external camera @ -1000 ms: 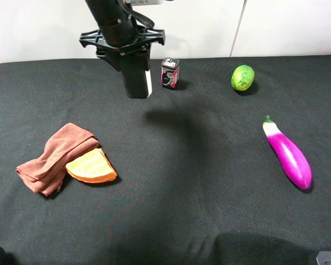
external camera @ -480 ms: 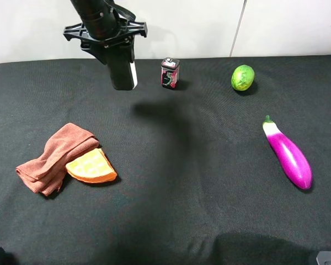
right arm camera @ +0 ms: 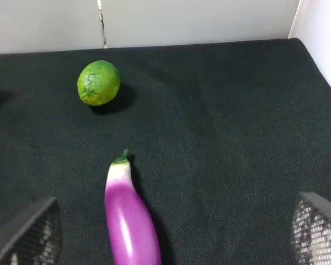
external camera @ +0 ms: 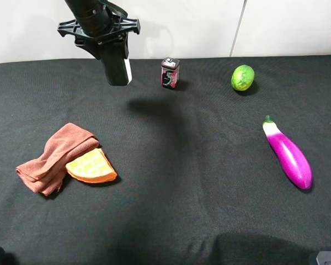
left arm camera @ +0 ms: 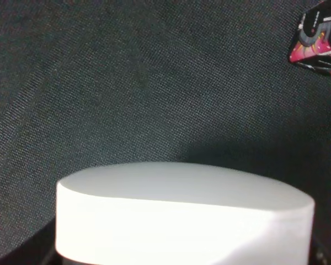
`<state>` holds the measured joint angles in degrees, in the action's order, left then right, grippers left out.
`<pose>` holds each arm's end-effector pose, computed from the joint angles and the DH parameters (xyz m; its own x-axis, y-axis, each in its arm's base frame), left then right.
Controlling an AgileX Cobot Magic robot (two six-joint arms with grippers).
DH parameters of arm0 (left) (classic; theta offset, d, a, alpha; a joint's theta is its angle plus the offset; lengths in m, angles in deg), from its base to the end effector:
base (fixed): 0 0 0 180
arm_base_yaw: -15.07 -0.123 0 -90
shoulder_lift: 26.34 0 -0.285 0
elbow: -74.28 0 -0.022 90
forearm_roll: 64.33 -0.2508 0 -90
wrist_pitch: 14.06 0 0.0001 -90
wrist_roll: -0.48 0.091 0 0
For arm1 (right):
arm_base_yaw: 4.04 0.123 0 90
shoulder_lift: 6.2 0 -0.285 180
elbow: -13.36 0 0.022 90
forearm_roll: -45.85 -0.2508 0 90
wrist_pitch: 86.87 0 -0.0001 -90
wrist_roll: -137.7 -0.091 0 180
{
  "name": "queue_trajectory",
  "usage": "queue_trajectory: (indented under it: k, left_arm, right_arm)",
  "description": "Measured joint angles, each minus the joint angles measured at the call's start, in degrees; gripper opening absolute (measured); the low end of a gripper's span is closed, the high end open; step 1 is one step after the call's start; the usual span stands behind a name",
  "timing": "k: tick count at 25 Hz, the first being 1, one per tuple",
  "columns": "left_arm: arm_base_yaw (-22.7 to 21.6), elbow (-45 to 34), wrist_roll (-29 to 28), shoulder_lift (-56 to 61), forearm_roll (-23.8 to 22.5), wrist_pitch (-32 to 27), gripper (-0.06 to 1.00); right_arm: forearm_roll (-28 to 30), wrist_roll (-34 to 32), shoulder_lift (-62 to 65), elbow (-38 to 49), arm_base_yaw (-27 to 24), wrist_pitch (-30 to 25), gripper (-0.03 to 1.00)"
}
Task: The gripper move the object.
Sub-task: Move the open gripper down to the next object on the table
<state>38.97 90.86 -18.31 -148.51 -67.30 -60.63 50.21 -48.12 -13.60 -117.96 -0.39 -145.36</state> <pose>0.4052 -0.1758 0.2376 -0.8859 0.0776 -0.4573 0.1394 0.9849 -0.1029 -0.0038 -0.0062 0.2802 -0.4133 0.0353 -0.9099 0.0209 0.9994 0.0293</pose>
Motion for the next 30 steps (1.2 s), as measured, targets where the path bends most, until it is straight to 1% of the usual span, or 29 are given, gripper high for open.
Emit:
queue_trajectory:
  k: [8,15,23,30]
  left_arm:
    - [-0.1,0.0,0.4,-2.1,0.0,0.7,0.65]
    - [-0.1,0.0,0.9,-2.4,0.0,3.0,0.65]
    - [-0.1,3.9,2.6,-7.1,2.2,2.5,0.65]
    - [-0.1,4.4,2.7,-7.9,2.4,2.7,0.65]
  right_arm:
    - [0.0,0.0,0.0,0.0,0.0,0.0,0.63]
    - [0.0,0.0,0.0,0.0,0.0,0.0,0.63]
    - [0.0,0.0,0.0,0.0,0.0,0.0,0.63]
    - [0.0,0.0,0.0,0.0,0.0,0.0,0.63]
